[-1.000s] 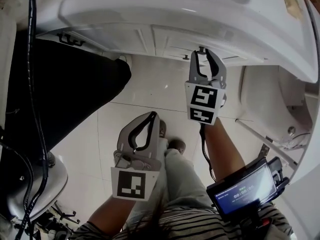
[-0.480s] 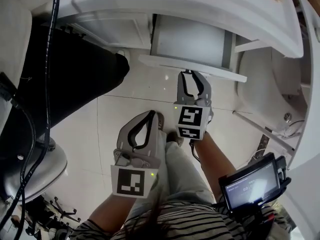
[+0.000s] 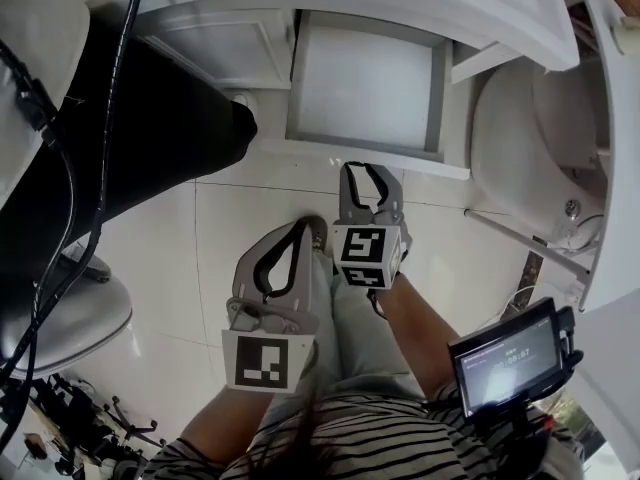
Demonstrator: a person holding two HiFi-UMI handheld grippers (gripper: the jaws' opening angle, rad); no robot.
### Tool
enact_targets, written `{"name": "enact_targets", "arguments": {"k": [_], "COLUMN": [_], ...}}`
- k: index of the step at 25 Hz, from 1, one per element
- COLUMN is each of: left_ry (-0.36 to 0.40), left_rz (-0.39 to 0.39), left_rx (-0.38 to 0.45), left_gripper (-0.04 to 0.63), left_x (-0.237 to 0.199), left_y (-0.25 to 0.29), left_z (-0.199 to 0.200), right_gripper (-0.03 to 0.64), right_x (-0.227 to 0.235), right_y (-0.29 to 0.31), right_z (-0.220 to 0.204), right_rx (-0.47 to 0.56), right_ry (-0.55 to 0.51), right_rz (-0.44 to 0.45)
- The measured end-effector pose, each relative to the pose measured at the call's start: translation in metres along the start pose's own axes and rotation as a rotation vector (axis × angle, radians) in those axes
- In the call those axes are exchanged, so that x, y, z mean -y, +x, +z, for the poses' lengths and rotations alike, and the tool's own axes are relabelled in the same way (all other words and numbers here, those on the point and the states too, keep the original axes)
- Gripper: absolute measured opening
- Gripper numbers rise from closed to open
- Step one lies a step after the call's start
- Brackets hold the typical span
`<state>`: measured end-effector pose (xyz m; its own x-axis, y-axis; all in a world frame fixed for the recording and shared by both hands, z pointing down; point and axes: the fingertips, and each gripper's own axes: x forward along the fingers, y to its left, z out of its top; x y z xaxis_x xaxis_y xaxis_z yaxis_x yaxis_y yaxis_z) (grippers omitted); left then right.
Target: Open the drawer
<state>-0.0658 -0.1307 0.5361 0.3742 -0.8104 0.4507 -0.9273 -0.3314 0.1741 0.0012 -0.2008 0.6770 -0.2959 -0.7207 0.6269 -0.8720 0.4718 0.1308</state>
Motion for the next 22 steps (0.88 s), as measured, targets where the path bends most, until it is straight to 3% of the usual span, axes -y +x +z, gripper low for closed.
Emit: {"name": "enact_targets", "arguments": {"k": [13, 14, 15, 22], "left_ry": [0.030, 0.029, 0.028, 0.088], "left_rz": [0.008, 0.008, 0.007, 0.019], "left_rx": [-0.021, -0.028, -0.033, -0.024], "left_gripper": [0.015, 0.015, 0.015, 0.015], "left_x": [0.012, 0.015, 0.018, 0.042], "left_y": [-0.019, -0.025, -0.032, -0.101], "left_z": [-0.001, 0.002, 0.006, 0.061], "right_gripper": [0.101, 0.080, 0.012, 0.002], "right_x": [-0.003, 0.001, 0.006, 0.034], "right_y": [-0.009, -0.018, -0.029, -0.159], "right_z": [-0.012, -0.008, -0.002, 0.072], "right_rx": [-0.029, -0.030, -0.022, 0.067], "right_ry": [-0.022, -0.022, -0.024, -0.004], "right_rz": [0.005, -0.014, -0.037, -0.028]}}
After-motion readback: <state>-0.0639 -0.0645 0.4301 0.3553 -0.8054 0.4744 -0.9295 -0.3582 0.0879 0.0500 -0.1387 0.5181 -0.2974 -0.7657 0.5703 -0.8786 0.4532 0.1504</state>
